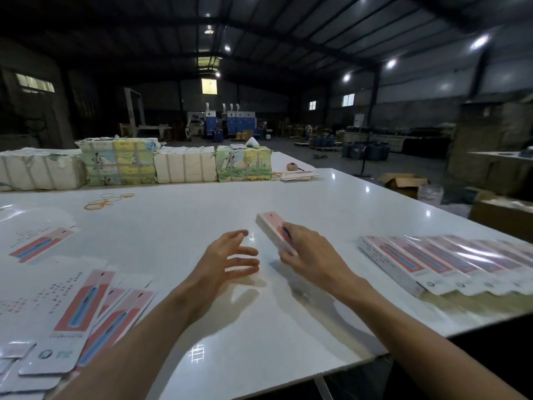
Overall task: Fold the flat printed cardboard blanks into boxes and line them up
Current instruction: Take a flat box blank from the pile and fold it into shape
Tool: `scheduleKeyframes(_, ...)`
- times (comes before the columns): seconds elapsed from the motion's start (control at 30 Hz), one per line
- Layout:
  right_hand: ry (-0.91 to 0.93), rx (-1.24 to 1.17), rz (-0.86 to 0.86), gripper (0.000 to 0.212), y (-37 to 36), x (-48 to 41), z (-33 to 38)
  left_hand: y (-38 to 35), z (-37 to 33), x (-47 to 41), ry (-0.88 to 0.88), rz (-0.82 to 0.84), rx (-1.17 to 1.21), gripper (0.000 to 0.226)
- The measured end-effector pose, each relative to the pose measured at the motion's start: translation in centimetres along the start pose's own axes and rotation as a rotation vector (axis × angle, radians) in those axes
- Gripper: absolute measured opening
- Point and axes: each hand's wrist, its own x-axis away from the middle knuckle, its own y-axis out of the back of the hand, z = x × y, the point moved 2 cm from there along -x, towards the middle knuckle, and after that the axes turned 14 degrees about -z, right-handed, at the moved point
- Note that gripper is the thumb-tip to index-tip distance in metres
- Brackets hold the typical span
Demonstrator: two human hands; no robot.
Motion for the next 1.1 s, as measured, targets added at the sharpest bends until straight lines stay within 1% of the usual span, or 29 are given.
scheduleKeyframes(0.07,-0.094,0.118,-0.002,0.053,1.9,0.7,-3.2,0.0,0.0,0.2,-0.052,0.059,-0.058,0.024)
scheduleKeyframes(0.17,-0.213,0.236,0.031,0.049,4.0,2.8,-7.5,-0.1,-0.1,0.5,-0.082,0.096,-0.107,0.020)
scheduleKeyframes(0.27,-0.185,0.489,0.036,0.044,5.1,4.9,-10.4,-0.3,0.0,0.4,-0.097,0.119,-0.141,0.020)
scheduleKeyframes(0.3,-0.186,0.525,0.036,0.045,5.4,5.3,-10.9,-0.4,0.1,0.4,-0.101,0.126,-0.151,0.021)
scheduleKeyframes(0.43,-0.227,0.549,0.041,0.047,6.9,6.2,-11.4,-0.3,0.2,0.3,-0.116,0.149,-0.197,0.022)
scheduleKeyframes(0.53,-0.256,0.591,0.081,0.047,7.9,6.6,-11.7,-0.1,0.3,0.3,-0.129,0.152,-0.218,0.024)
scheduleKeyframes(0.63,-0.237,0.655,0.076,0.050,8.4,6.2,-11.0,-0.1,0.3,0.4,-0.136,0.146,-0.247,0.025)
scheduleKeyframes(0.7,-0.184,0.637,0.036,0.051,7.6,4.8,-9.3,-0.2,0.2,0.6,-0.144,0.160,-0.263,0.025)
scheduleKeyframes(0.77,-0.104,0.551,0.017,0.046,5.8,2.9,-6.7,-0.2,0.1,0.8,-0.163,0.150,-0.310,0.023)
scheduleKeyframes(0.9,0.092,0.358,-0.068,0.033,1.0,-1.4,-0.7,0.0,-0.6,0.9,-0.288,0.019,-0.439,0.024)
scheduleKeyframes(1.0,0.130,0.237,-0.057,0.020,-2.3,-2.3,2.8,-0.2,-1.4,1.3,-0.406,-0.052,-0.590,0.023)
scheduleKeyframes(1.1,0.124,0.198,-0.018,0.014,-4.7,-1.4,3.4,0.1,-3.5,1.2,-0.395,-0.094,-0.778,0.017)
